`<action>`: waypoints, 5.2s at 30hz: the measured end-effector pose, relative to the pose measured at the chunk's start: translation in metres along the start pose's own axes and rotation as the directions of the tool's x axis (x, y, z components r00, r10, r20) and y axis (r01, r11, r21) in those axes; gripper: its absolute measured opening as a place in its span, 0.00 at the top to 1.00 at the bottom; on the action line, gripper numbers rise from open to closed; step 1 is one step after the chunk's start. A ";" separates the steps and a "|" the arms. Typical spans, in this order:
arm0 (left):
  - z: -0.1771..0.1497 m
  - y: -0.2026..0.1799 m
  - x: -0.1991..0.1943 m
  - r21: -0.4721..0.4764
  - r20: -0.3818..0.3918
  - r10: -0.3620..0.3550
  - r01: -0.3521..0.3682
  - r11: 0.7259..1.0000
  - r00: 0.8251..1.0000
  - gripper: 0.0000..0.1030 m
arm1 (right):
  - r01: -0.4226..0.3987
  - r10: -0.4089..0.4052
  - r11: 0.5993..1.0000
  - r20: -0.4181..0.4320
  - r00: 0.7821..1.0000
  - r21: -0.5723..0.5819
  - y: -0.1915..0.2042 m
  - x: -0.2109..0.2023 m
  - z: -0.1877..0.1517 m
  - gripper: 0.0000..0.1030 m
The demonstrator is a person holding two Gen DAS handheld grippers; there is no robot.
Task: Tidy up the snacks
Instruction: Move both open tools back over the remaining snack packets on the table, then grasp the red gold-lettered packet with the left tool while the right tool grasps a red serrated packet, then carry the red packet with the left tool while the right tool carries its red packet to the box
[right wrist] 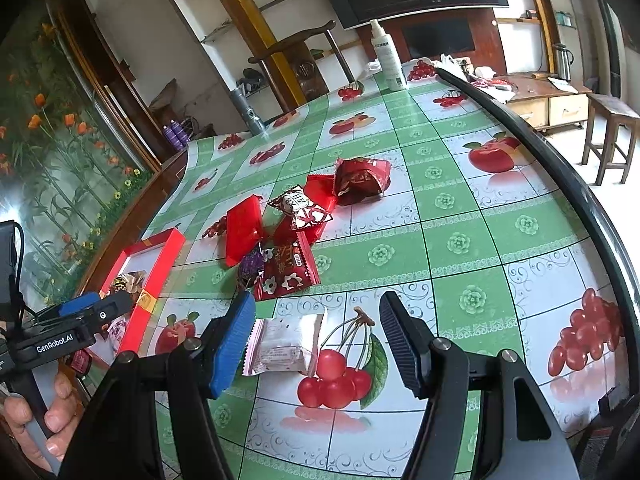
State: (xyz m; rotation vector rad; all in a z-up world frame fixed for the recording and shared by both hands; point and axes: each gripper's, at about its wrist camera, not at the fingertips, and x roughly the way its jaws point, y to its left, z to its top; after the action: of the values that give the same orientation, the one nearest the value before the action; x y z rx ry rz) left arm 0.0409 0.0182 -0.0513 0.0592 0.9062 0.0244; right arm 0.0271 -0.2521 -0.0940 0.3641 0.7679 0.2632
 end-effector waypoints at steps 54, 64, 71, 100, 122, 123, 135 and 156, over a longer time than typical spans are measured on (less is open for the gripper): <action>0.096 -0.050 0.170 -0.122 -0.230 -0.062 0.034 0.992 0.971 0.14 | 0.191 -0.198 0.978 -0.095 0.976 -0.082 -0.021 0.142 0.101 0.76; 0.094 -0.041 0.161 -0.074 -0.183 -0.063 0.051 0.996 0.981 0.53 | 0.147 -0.150 0.988 -0.072 0.986 -0.052 -0.025 0.128 0.096 0.77; 0.080 -0.027 0.132 -0.096 -0.144 -0.118 0.104 0.990 0.983 0.54 | 0.096 -0.097 0.995 -0.023 0.995 -0.024 -0.022 0.092 0.084 0.77; 0.018 0.026 0.010 -0.074 0.036 0.071 -0.068 0.995 0.997 0.54 | -0.122 0.121 0.984 -0.018 0.992 -0.130 0.058 0.022 0.019 0.77; 0.001 0.100 -0.011 -0.203 0.059 0.185 -0.170 0.964 0.981 0.53 | -0.231 0.202 0.945 -0.143 0.969 -0.230 0.126 0.043 -0.011 0.78; 0.000 0.103 -0.011 -0.209 0.058 0.191 -0.175 0.962 0.980 0.54 | -0.236 0.205 0.943 -0.148 0.967 -0.233 0.129 0.044 -0.012 0.78; -0.009 0.143 -0.010 -0.278 0.042 0.242 -0.221 0.935 0.969 0.53 | -0.284 0.237 0.915 -0.187 0.953 -0.288 0.164 0.054 -0.017 0.78; -0.023 0.193 -0.004 -0.351 0.021 0.275 -0.250 0.902 0.961 0.53 | -0.295 0.239 0.895 -0.200 0.950 -0.335 0.192 0.069 -0.012 0.78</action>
State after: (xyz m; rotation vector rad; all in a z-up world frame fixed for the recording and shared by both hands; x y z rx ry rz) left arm 0.0211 0.2113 -0.0504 -0.1459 0.8069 0.4315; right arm 0.0469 -0.0511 -0.0661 0.0978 0.8015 0.6910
